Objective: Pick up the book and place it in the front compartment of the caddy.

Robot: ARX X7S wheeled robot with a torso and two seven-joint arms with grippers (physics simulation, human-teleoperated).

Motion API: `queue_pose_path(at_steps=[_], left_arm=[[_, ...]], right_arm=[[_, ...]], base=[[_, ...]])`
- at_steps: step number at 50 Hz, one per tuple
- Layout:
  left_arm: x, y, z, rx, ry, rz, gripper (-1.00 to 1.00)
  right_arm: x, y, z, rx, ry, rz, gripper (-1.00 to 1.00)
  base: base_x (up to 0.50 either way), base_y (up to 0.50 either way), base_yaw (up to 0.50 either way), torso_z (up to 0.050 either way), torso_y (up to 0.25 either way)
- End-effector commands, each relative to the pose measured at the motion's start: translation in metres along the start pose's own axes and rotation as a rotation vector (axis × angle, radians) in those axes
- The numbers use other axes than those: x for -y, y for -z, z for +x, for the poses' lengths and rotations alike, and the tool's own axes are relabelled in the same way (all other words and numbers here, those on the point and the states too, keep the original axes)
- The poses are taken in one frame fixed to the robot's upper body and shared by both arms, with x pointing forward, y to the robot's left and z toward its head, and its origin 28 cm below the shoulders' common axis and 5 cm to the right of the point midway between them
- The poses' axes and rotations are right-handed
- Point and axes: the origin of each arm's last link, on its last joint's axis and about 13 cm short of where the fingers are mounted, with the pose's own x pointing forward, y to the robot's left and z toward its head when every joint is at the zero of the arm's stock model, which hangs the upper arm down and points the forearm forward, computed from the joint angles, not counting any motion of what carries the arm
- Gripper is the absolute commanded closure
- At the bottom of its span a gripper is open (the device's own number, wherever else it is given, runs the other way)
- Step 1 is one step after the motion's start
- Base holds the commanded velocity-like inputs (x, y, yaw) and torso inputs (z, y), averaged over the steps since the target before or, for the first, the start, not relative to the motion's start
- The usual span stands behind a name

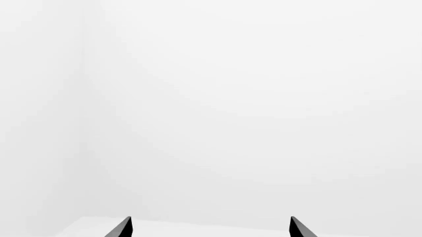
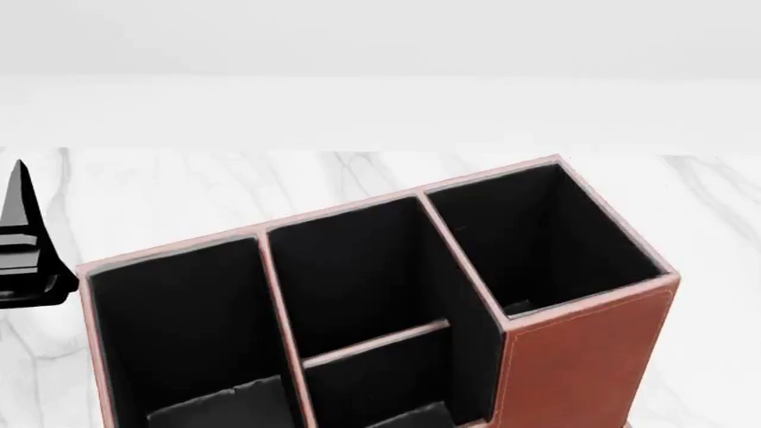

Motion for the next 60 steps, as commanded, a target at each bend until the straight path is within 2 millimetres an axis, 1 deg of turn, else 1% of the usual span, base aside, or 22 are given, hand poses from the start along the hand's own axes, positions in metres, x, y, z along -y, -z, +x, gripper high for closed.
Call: queue_pose_path(at_steps=[1,16,43,53,60], left_arm=[[-0.002,-0.002,0.001,0.038,-0.025,0.001,-1.0],[-0.003,-0.004,0.002,0.043,-0.029,0.002,-1.0],[-0.002,-0.002,0.002,0.039,-0.026,0.003,-1.0],[-0.002,-0.001,0.002,0.037,-0.028,0.002,-1.0],[-0.003,-0.001,0.001,0.037,-0.03,0.001,-1.0]], right_arm=[[-0.008,0.003,0.001,-0.047,-0.11,0.018,-1.0],[-0.007,0.008,0.01,-0.088,-0.179,0.043,-1.0],[0.024,0.02,0.027,-0.176,-0.174,0.105,-1.0],[0.025,0.024,0.038,-0.189,-0.211,0.107,-1.0],[0.025,0.026,0.042,-0.193,-0.227,0.109,-1.0]], base=[[0.0,0.0,0.0,0.0,0.0],[0.0,0.0,0.0,0.0,0.0],[0.0,0.0,0.0,0.0,0.0],[0.0,0.0,0.0,0.0,0.0],[0.0,0.0,0.0,0.0,0.0]])
